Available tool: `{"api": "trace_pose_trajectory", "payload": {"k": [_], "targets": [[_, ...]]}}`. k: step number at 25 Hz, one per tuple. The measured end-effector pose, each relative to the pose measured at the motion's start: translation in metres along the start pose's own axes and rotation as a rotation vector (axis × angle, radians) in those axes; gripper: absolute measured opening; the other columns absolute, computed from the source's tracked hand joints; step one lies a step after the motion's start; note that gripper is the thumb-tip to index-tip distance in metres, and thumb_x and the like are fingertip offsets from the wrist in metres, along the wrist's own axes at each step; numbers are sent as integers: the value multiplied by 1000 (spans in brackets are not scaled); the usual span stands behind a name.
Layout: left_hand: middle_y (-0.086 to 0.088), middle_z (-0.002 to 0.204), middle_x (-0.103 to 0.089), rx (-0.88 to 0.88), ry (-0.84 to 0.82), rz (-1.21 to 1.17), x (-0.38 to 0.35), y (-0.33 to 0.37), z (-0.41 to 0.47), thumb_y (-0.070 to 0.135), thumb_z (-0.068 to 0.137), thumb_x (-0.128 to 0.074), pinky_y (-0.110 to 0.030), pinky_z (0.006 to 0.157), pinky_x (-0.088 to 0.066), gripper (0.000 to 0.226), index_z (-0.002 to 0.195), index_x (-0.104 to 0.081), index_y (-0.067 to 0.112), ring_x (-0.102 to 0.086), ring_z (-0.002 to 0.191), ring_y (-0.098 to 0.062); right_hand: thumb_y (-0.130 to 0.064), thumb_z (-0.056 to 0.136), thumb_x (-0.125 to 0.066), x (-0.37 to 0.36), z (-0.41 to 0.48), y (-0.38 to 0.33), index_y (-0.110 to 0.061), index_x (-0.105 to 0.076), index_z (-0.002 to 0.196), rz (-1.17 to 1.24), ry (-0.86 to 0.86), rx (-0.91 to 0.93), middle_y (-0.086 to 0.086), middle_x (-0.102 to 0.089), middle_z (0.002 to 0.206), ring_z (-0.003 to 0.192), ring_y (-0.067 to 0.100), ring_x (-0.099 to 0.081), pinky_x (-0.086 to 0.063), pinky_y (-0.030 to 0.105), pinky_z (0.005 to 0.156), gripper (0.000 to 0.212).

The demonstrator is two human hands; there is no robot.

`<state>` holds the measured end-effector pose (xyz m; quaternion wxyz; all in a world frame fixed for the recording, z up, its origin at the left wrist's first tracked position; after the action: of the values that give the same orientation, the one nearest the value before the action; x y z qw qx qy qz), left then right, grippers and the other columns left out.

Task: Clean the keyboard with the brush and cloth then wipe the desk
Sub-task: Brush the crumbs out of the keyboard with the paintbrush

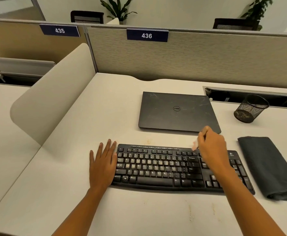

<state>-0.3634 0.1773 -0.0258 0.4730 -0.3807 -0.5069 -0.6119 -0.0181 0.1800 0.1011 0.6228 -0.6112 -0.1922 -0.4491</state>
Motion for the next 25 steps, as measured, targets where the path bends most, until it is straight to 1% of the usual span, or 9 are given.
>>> {"api": "trace_pose_trajectory", "payload": {"k": [2,6,8,11,13,16,18,21,25], "targets": [[-1,156,-31,6,6,-11,-1,-1,0,43,101,-13,-55,115,-17,57,151,-32,23,-24,145,-27,-18,102,-41,9,3,7,-6,-53,85,40,46,-33,3,-56,63,56,15,-54,-38,22,48,24],[-1,157,-30,2,10,-12,-2,-2,0,44,101,-14,-54,116,-16,57,152,-30,23,-23,146,-26,-19,98,-50,-15,-8,0,-9,-64,92,416,-98,-158,7,-66,72,56,11,-60,-51,14,49,18],[0,158,-28,2,8,-17,-2,-2,0,45,100,-12,-53,117,-13,58,152,-28,24,-20,146,-25,-19,100,-48,-12,-9,10,-6,-63,92,339,-65,-211,9,-65,72,56,12,-59,-49,17,46,21],[2,158,-26,13,14,-29,-2,-2,-1,45,100,-11,-52,118,-11,59,152,-27,25,-18,147,-22,-21,103,-40,14,-7,24,-5,-56,85,56,139,-150,8,-59,67,56,15,-54,-42,26,48,28],[3,158,-26,16,7,-30,-3,-3,0,45,100,-11,-52,118,-11,59,152,-27,25,-18,147,-22,-21,101,-44,14,-5,19,-7,-57,87,150,118,-146,7,-60,69,60,18,-58,-46,27,51,24],[2,158,-26,10,-1,-25,-3,-4,0,46,100,-11,-53,118,-12,59,153,-27,25,-19,147,-24,-20,98,-51,-14,-4,4,-10,-63,90,450,-101,-208,7,-67,72,56,14,-62,-52,18,49,18],[3,158,-25,10,0,-33,-2,-3,-1,46,99,-9,-52,118,-11,60,153,-27,25,-19,148,-23,-20,98,-52,-19,-3,10,-9,-64,92,450,-156,-227,9,-68,72,51,9,-60,-52,16,48,18],[5,159,-23,24,0,-52,-1,-2,-1,49,98,-5,-50,119,-8,63,153,-27,27,-15,149,-21,-17,98,-51,4,3,41,-7,-64,93,392,-101,-281,11,-67,73,48,6,-59,-49,12,44,17],[6,159,-23,34,-3,-69,0,-1,-1,51,96,-2,-49,120,-7,66,153,-27,29,-15,149,-20,-15,96,-51,46,11,84,-5,-68,93,298,-9,-312,12,-68,71,53,15,-62,-51,14,46,19]]}}
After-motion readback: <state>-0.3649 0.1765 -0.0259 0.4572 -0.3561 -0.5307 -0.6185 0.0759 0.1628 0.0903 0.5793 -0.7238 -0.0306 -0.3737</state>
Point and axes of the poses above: each hand's wrist, its own z-axis towards the middle knuckle, its own x-axis out of the back of the hand, y = z × x, the point moved 5 cm from there along z, towards the middle knuckle
